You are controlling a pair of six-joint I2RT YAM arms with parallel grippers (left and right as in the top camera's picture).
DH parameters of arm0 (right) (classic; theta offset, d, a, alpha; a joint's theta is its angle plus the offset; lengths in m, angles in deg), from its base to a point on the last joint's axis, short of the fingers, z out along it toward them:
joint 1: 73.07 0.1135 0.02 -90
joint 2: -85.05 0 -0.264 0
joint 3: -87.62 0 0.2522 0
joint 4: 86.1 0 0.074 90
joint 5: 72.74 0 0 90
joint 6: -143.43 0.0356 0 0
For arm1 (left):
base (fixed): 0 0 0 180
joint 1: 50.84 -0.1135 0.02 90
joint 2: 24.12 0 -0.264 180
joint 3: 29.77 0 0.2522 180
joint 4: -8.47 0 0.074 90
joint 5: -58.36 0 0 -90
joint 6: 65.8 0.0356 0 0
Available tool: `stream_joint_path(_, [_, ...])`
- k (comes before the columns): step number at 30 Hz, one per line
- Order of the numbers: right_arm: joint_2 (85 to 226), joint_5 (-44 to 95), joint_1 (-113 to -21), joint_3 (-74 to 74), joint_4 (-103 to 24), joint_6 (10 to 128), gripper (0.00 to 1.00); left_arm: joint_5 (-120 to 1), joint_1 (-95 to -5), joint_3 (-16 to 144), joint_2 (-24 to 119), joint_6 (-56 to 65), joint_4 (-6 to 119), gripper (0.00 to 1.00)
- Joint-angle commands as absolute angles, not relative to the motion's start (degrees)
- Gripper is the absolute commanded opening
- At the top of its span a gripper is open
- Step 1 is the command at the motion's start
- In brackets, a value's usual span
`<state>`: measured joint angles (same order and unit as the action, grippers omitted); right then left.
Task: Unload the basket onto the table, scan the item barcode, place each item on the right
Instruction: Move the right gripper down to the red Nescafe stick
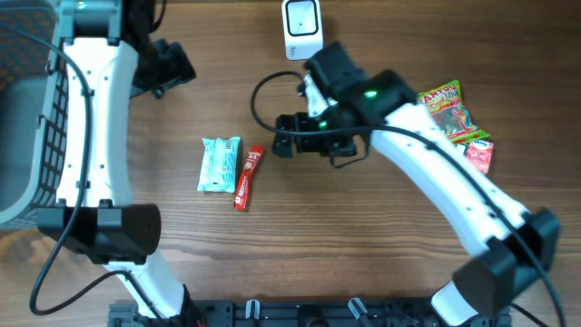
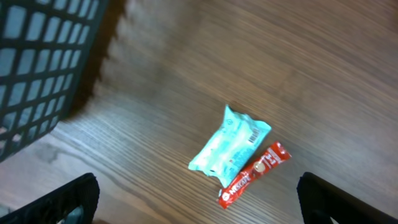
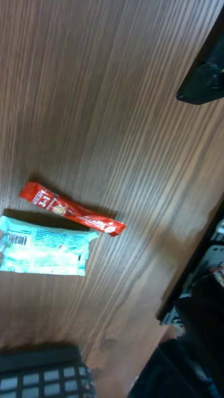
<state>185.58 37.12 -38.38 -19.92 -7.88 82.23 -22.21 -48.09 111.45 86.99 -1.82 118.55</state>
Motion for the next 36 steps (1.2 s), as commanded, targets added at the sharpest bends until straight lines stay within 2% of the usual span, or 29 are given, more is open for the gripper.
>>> stream_joint_path(1, [189.07, 36.85, -37.07, -19.46, -11.16, 87.83, 0.82, -21.29, -50.45, 111.39, 87.2, -1.6, 118.74, 1.0])
stream_joint_path(2, [189.77, 36.79, -36.8, -19.44, -11.55, 90.27, 0.75, -21.29, -50.72, 111.39, 87.2, -1.6, 118.74, 1.0])
stream_joint_path(3, [190.74, 36.57, -36.15, -19.44, -11.94, 93.42, 0.62, -21.29, -50.74, 111.39, 87.2, -1.6, 118.74, 1.0])
stream_joint_path(5, [192.05, 36.31, -34.49, -19.44, -13.25, 95.37, 0.57, -21.36, -50.72, 111.39, 87.2, -1.58, 118.74, 1.0])
stream_joint_path(12, [196.92, 19.0, -24.08, -19.44, -17.6, 104.83, 0.58, -21.53, -50.59, 111.39, 87.2, -1.6, 118.72, 1.0])
stream_joint_path(20, [204.24, 17.86, -16.37, -19.44, -22.61, 106.6, 0.53, -21.51, -50.63, 111.39, 87.2, -1.58, 118.7, 1.0])
stream_joint_path(28, [208.61, 17.09, -15.76, -19.37, -21.71, 107.72, 0.5, -21.51, -50.63, 111.39, 87.2, -1.58, 118.7, 1.0])
stream_joint_path(31, [209.03, 17.25, -15.78, -19.37, -22.04, 110.78, 0.43, -21.51, -50.63, 111.39, 87.2, -1.58, 118.7, 1.0])
stream_joint_path(36, [209.03, 17.29, -15.76, -19.37, -24.12, 110.91, 0.44, -21.51, -50.63, 111.39, 87.2, -1.58, 118.7, 1.0])
